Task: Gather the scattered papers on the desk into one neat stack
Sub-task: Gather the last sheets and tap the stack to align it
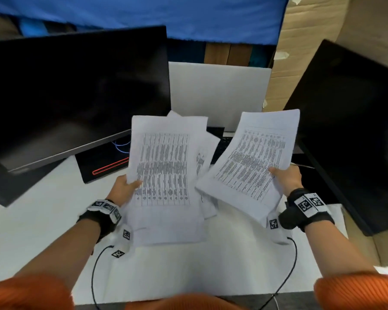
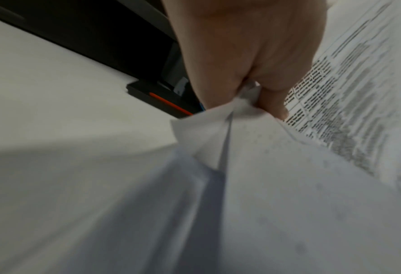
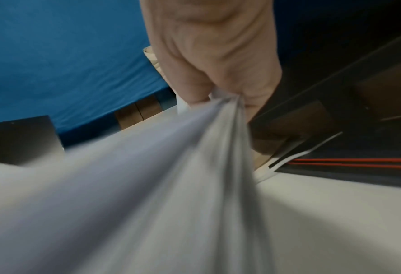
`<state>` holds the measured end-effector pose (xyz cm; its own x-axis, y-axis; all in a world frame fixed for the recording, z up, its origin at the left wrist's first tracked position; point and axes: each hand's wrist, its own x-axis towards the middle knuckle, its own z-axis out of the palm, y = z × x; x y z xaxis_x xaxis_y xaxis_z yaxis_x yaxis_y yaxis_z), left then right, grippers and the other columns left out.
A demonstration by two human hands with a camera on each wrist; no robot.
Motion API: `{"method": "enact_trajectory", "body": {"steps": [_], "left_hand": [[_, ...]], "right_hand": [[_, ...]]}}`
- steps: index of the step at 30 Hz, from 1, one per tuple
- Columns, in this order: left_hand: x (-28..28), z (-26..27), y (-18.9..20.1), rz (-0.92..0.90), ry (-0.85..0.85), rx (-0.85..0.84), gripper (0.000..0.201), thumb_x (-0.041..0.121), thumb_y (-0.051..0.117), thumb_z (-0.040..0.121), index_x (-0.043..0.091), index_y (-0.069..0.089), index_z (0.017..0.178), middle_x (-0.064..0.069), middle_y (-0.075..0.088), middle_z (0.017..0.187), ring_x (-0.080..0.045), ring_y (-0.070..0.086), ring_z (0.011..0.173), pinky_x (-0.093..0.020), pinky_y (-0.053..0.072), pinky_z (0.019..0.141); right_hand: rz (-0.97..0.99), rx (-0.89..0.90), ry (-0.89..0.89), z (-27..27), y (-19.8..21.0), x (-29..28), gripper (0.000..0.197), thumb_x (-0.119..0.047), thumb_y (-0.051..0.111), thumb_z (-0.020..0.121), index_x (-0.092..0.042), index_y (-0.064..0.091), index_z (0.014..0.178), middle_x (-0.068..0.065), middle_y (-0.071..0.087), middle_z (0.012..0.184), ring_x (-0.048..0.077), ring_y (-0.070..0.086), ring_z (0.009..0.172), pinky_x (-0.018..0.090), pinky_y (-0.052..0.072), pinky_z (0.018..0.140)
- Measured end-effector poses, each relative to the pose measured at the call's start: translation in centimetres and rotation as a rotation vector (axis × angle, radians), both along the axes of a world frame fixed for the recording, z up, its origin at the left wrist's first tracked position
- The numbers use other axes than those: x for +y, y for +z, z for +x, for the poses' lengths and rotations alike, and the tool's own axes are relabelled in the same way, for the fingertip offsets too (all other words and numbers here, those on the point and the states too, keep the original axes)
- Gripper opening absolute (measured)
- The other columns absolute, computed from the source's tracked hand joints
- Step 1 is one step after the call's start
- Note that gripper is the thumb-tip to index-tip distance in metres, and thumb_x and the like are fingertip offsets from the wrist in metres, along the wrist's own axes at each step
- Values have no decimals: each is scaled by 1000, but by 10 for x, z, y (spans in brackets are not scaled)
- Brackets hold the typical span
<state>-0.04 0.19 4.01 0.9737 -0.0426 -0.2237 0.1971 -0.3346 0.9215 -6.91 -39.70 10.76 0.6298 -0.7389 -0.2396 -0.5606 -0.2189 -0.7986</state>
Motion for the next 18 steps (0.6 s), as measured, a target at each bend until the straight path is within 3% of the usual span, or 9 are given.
{"method": "enact_trajectory", "body": {"steps": [6,8,11,14,16,18], "left_hand": [[28,18,40,-128,82,-119,32,9,55,87,-4,56,117,-10,59,108,-21,59,91,-32,44,84],[31,25,50,-162,89,-131,31,10,56,87,-1,57,116,-8,61,108,-19,61,90,-28,46,81],[24,30,58,-215,43,-111,14,9,56,87,9,64,99,3,67,87,-2,67,73,-14,51,65],[-4,32,59,-267,12,-92,6,10,58,85,12,64,85,8,71,64,-1,66,60,-14,51,57],[-27,29,61,-265,-16,-95,13,14,58,86,6,64,94,5,68,70,-4,64,62,-13,51,55],[-46,27,63,-271,-41,-88,27,16,58,86,3,60,110,1,66,85,-11,63,76,-19,53,68]], "right_hand": [[-96,-10,-23,4,11,-4,37,-14,63,85,3,57,117,24,62,117,39,59,107,44,49,91],[-122,-25,-11,5,14,-6,36,-13,62,86,3,58,117,24,62,115,38,59,106,43,49,88],[-116,-42,79,6,17,3,37,-15,64,84,6,58,114,24,64,112,34,61,97,41,49,83],[28,-121,278,7,21,26,38,-12,65,83,3,58,117,17,64,110,25,59,92,34,47,81],[144,-147,415,8,27,45,36,-12,63,85,-2,58,119,12,64,109,24,61,94,29,49,78],[218,-146,533,9,34,61,24,-10,57,88,-4,60,112,8,66,99,22,62,87,19,51,62]]}}
